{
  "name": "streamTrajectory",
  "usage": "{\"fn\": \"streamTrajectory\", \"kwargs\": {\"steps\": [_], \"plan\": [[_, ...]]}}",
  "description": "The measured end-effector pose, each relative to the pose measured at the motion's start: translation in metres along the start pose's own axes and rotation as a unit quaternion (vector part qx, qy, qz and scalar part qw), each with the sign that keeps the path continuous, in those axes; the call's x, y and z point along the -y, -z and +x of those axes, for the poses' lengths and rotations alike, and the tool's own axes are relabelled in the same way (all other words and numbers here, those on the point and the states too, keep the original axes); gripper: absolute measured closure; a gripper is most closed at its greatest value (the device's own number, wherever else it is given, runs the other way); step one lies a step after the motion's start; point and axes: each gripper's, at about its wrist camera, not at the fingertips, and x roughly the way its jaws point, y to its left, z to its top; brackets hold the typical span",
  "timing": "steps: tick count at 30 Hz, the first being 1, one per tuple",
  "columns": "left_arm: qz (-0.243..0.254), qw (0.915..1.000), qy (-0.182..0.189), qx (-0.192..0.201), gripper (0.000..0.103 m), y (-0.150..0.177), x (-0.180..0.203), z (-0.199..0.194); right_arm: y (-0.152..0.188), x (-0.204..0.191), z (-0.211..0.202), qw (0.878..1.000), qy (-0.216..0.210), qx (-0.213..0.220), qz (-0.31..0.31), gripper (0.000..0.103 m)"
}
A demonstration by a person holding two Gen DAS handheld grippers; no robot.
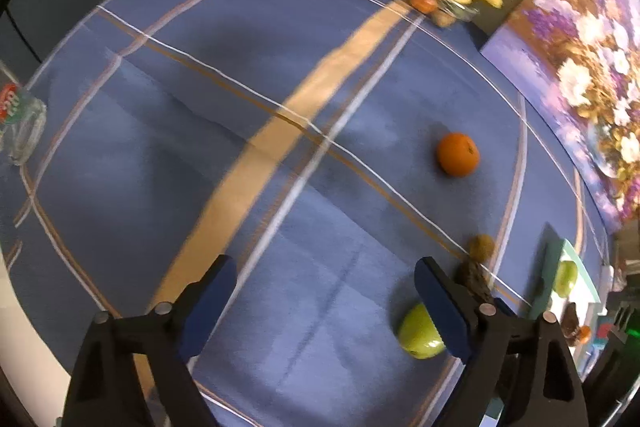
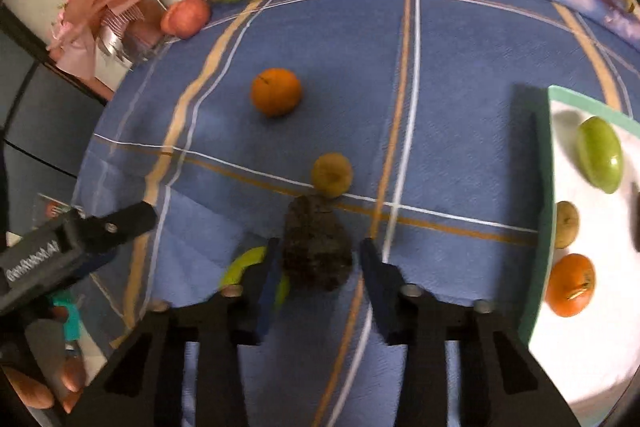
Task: Organize fruits
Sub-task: 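Grasp a dark brown wrinkled fruit with the right tool while the left grasps a green pear, then carry the brown fruit and green pear over the white tray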
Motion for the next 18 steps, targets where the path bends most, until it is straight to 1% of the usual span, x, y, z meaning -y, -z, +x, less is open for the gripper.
{"fn": "streamTrajectory", "kwargs": {"steps": [2, 4, 5, 6, 7, 9, 11, 12, 14, 15, 16, 18], "plan": [[0.009, 0.9997, 0.02, -0.013, 0.012, 0.003, 0.009, 0.004, 0.001, 0.0, -0.002, 1.0, 0.005, 0.001, -0.005, 0.066], [0.026, 0.9989, 0.032, -0.023, 0.012, 0.007, 0.021, 0.007, 0.002, 0.005, -0.008, 1.0, 0.005, 0.007, 0.001, 0.066], [0.033, 0.9985, 0.035, -0.026, 0.013, 0.009, 0.025, 0.008, 0.002, 0.008, -0.012, 1.0, 0.005, 0.011, 0.005, 0.07], [0.046, 0.9977, 0.04, -0.031, 0.017, 0.012, 0.033, 0.01, 0.002, 0.011, -0.015, 1.0, 0.007, 0.014, 0.009, 0.07], [0.058, 0.9966, 0.044, -0.037, 0.025, 0.015, 0.04, 0.012, 0.002, 0.016, -0.02, 1.0, 0.013, 0.019, 0.015, 0.07], [0.076, 0.9948, 0.047, -0.049, 0.026, 0.021, 0.051, 0.016, 0.003, 0.024, -0.03, 0.999, 0.024, 0.025, 0.022, 0.07], [0.093, 0.9927, 0.048, -0.059, 0.032, 0.027, 0.061, 0.021, 0.004, 0.032, -0.037, 0.999, 0.024, 0.027, 0.028, 0.07], [0.099, 0.9919, 0.048, -0.063, 0.039, 0.03, 0.065, 0.023, 0.006, 0.037, -0.04, 0.999, 0.027, 0.027, 0.032, 0.07], [0.109, 0.9905, 0.046, -0.07, 0.048, 0.033, 0.07, 0.025, 0.008, 0.044, -0.045, 0.998, 0.03, 0.028, 0.039, 0.07], [0.113, 0.9896, 0.045, -0.076, 0.057, 0.036, 0.074, 0.028, 0.009, 0.048, -0.048, 0.998, 0.03, 0.03, 0.043, 0.07], [0.117, 0.9891, 0.045, -0.077, 0.059, 0.038, 0.076, 0.029, 0.01, 0.051, -0.053, 0.998, 0.028, 0.034, 0.048, 0.07], [0.124, 0.9884, 0.047, -0.075, 0.059, 0.04, 0.081, 0.026, 0.012, 0.055, -0.061, 0.997, 0.028, 0.043, 0.052, 0.07]]}}
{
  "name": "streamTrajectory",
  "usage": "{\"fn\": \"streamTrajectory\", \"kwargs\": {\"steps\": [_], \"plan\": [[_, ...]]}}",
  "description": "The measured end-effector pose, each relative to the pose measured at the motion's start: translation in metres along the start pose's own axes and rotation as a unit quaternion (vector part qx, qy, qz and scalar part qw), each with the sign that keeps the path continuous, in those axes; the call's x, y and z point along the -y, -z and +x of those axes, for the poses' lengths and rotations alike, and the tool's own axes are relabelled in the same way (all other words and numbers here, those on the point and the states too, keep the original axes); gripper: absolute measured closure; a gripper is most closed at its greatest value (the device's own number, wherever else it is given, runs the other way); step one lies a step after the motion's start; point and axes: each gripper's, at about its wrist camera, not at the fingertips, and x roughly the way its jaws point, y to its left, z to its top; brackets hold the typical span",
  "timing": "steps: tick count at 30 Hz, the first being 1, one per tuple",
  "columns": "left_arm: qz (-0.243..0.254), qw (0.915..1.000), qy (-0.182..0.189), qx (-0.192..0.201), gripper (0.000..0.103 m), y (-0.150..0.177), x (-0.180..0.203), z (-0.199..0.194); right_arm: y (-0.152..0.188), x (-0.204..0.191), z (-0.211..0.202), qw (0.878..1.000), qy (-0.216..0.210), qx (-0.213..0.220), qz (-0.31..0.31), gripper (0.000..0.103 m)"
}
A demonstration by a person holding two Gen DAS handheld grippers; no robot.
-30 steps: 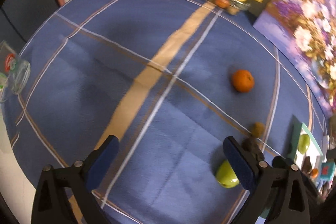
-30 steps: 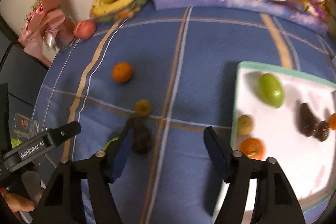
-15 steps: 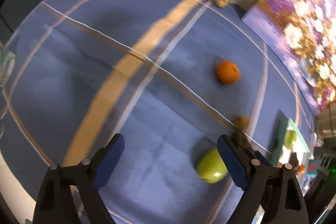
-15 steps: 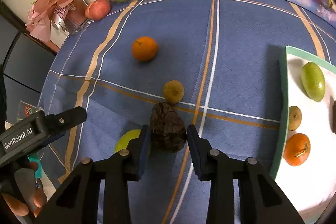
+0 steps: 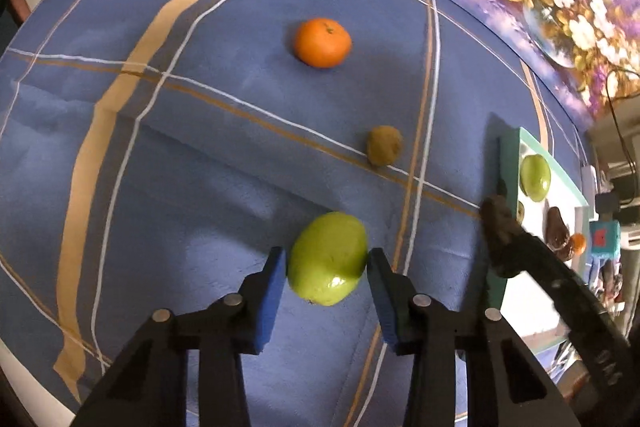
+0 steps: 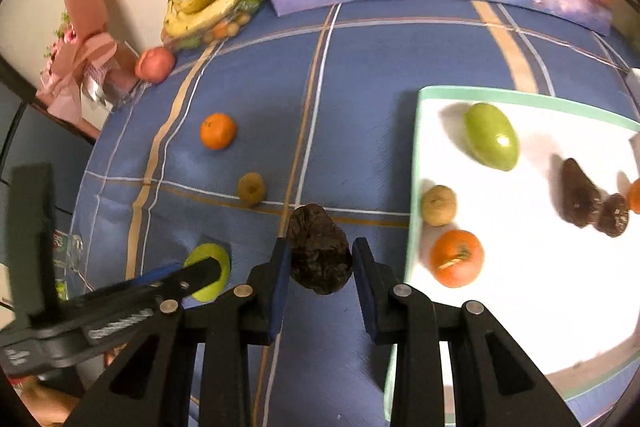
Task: Organize fruits
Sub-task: 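Carry the brown fruit and green pear over the white tray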
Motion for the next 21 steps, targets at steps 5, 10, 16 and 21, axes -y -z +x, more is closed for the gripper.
{"fn": "streamTrajectory", "kwargs": {"steps": [5, 10, 16, 21], "plan": [[0.021, 0.9991, 0.034, 0.01, 0.059, 0.005, 0.028, -0.011, -0.001, 0.025, -0.026, 0.999, 0.009, 0.023, 0.026, 0.07], [0.078, 0.9951, 0.056, 0.023, 0.059, 0.014, 0.073, -0.024, -0.004, 0.06, -0.054, 0.997, 0.044, 0.041, 0.052, 0.07], [0.158, 0.9842, 0.08, 0.002, 0.059, 0.042, 0.133, -0.017, 0.005, 0.107, -0.073, 0.991, 0.096, 0.035, 0.087, 0.07], [0.199, 0.978, 0.059, -0.018, 0.059, 0.057, 0.166, -0.002, 0.016, 0.135, -0.073, 0.984, 0.141, 0.014, 0.105, 0.07]]}}
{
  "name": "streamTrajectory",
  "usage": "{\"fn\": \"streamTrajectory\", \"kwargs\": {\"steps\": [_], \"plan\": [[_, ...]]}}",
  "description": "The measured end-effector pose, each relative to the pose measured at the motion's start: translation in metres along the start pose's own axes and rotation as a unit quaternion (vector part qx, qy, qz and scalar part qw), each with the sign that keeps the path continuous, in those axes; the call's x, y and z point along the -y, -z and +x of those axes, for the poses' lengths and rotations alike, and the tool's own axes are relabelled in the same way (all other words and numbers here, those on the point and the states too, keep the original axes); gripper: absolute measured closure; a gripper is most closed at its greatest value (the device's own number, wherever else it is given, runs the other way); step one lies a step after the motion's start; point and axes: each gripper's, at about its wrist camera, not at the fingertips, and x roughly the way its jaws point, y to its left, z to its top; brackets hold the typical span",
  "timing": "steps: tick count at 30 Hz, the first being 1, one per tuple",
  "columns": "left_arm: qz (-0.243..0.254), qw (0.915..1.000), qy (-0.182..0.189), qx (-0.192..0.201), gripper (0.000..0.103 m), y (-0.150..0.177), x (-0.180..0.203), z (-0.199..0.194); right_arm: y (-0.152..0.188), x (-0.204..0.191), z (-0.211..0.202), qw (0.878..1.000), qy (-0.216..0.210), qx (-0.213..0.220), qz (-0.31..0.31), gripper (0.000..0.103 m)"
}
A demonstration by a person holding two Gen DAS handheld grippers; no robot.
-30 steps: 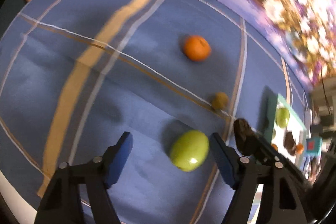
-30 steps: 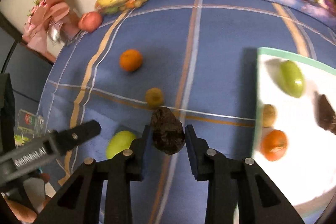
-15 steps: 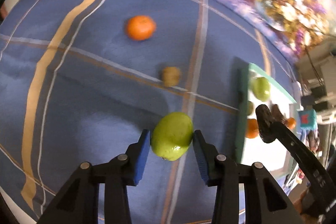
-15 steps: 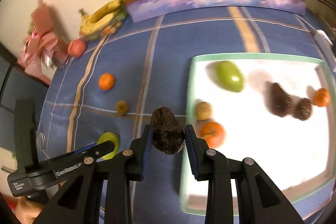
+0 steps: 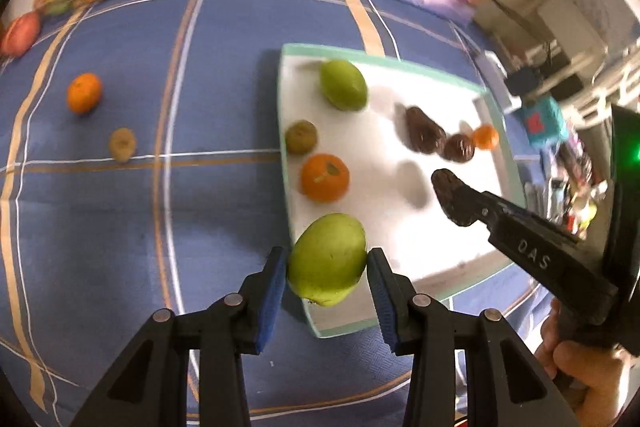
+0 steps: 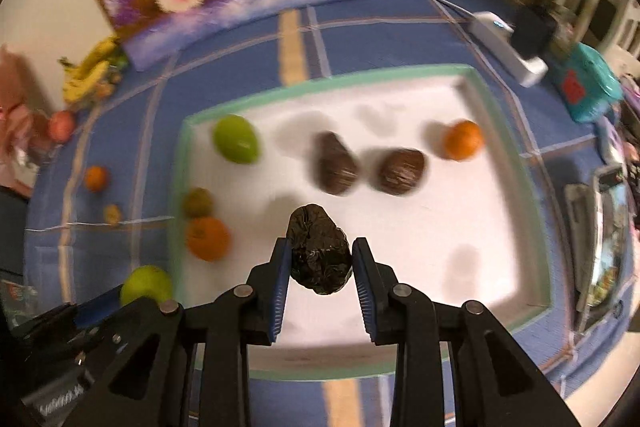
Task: Organize fruits
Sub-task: 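Carry the brown fruit and green pear over the white tray, then open the left tool to drop the green pear while the right drops the brown fruit, then move both open tools back to the last loose fruits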
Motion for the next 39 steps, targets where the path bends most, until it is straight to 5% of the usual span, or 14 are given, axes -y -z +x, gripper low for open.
{"fn": "streamTrajectory", "kwargs": {"steps": [6, 14, 20, 22, 26, 28, 30, 32, 36, 39], "plan": [[0.033, 0.9989, -0.03, -0.01, 0.06, 0.011, 0.012, 0.014, 0.007, 0.023, 0.017, 0.999, 0.025, -0.029, 0.011, 0.07], [0.035, 0.9992, -0.015, -0.009, 0.059, 0.009, 0.014, 0.011, 0.012, 0.023, 0.014, 0.999, 0.026, -0.032, 0.004, 0.07], [-0.008, 0.9998, 0.005, 0.02, 0.056, -0.007, -0.016, -0.015, 0.009, 0.02, -0.005, 0.999, 0.032, -0.002, 0.003, 0.07], [-0.039, 0.9985, -0.003, 0.039, 0.044, -0.016, -0.04, -0.027, 0.005, 0.018, -0.014, 0.999, 0.029, 0.016, 0.001, 0.07], [-0.086, 0.9927, -0.04, 0.074, 0.036, -0.027, -0.083, -0.045, -0.004, 0.001, -0.032, 0.998, -0.003, 0.053, -0.015, 0.07], [-0.116, 0.9868, -0.065, 0.093, 0.021, -0.03, -0.11, -0.055, -0.008, -0.011, -0.035, 0.998, -0.01, 0.064, -0.025, 0.063], [-0.138, 0.9798, -0.098, 0.105, 0.011, -0.03, -0.138, -0.063, -0.012, -0.029, -0.032, 0.997, -0.017, 0.071, -0.038, 0.043], [-0.151, 0.973, -0.131, 0.115, 0.0, -0.03, -0.157, -0.067, -0.017, -0.045, -0.027, 0.996, -0.025, 0.073, -0.053, 0.04], [-0.195, 0.9569, -0.169, 0.133, 0.0, -0.026, -0.203, -0.079, -0.018, -0.081, -0.011, 0.993, -0.032, 0.068, -0.087, 0.015], [-0.219, 0.9517, -0.161, 0.143, 0.0, -0.026, -0.228, -0.086, -0.017, -0.111, -0.003, 0.99, -0.046, 0.069, -0.117, 0.013]]}}
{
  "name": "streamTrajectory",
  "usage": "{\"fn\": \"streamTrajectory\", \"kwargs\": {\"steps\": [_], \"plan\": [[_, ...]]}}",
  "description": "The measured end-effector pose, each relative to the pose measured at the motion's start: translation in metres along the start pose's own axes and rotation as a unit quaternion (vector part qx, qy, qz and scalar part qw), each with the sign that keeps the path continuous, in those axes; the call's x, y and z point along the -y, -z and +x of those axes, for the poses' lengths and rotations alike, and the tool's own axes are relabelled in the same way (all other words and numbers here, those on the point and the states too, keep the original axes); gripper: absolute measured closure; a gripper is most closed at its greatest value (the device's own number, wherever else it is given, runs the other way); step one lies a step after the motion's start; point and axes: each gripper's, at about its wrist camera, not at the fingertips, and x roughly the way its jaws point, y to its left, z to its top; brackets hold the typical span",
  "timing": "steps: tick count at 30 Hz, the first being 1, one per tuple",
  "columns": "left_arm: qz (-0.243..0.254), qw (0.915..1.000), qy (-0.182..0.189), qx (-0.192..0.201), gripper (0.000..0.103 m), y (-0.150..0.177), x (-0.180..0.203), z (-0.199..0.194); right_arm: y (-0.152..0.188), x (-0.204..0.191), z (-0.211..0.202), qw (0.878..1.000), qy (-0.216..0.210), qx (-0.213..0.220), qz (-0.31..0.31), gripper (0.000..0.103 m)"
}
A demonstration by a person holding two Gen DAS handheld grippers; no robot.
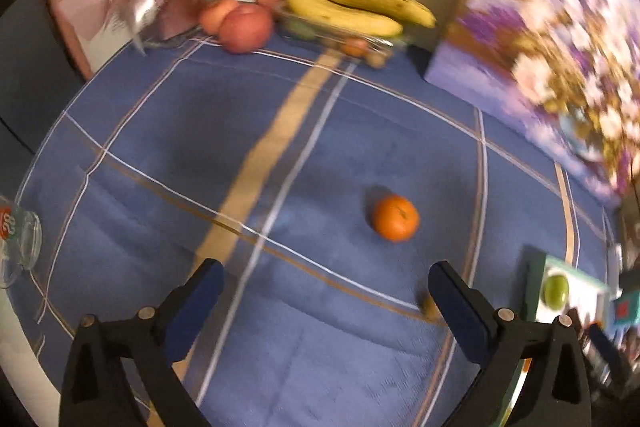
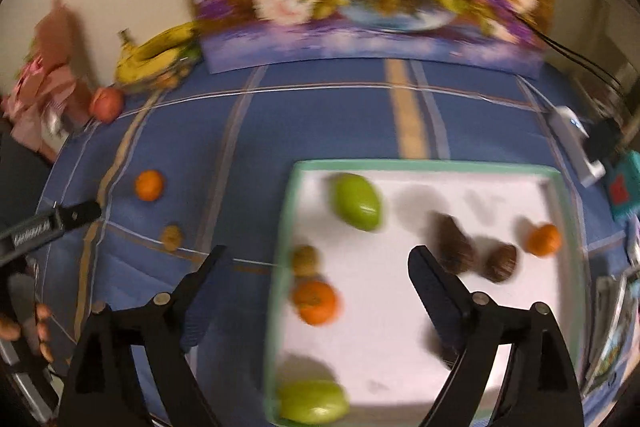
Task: Organize fruits
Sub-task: 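Move both open tools back to the last loose fruits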
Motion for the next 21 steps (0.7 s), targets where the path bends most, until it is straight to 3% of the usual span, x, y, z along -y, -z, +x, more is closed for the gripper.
{"fn": "streamTrajectory", "kwargs": {"steps": [4, 8, 14, 16, 18, 21], "plan": [[0.004, 1.0, -0.006, 0.005, 0.0, -0.011, -0.009, 0.004, -0.004, -0.046, 0.02, 0.999, -0.022, -0.005, -0.048, 0.013], [0.024, 0.9996, -0.006, -0.015, 0.0, -0.019, -0.01, 0.013, -0.008, -0.083, 0.044, 0.996, -0.044, -0.023, -0.068, 0.013], [0.019, 0.999, 0.021, -0.035, 0.0, -0.027, -0.011, 0.03, -0.006, -0.118, 0.085, 0.993, -0.05, -0.063, -0.088, 0.014], [0.021, 0.9983, 0.039, -0.039, 0.0, -0.029, -0.007, 0.037, -0.003, -0.123, 0.092, 0.992, -0.052, -0.07, -0.09, 0.019], [0.033, 0.9973, 0.048, -0.045, 0.001, -0.031, 0.002, 0.044, -0.002, -0.125, 0.099, 0.991, -0.057, -0.077, -0.089, 0.032], [0.044, 0.9948, 0.068, -0.061, 0.001, -0.03, 0.013, 0.057, 0.0, -0.127, 0.108, 0.991, -0.062, -0.085, -0.087, 0.036]]}}
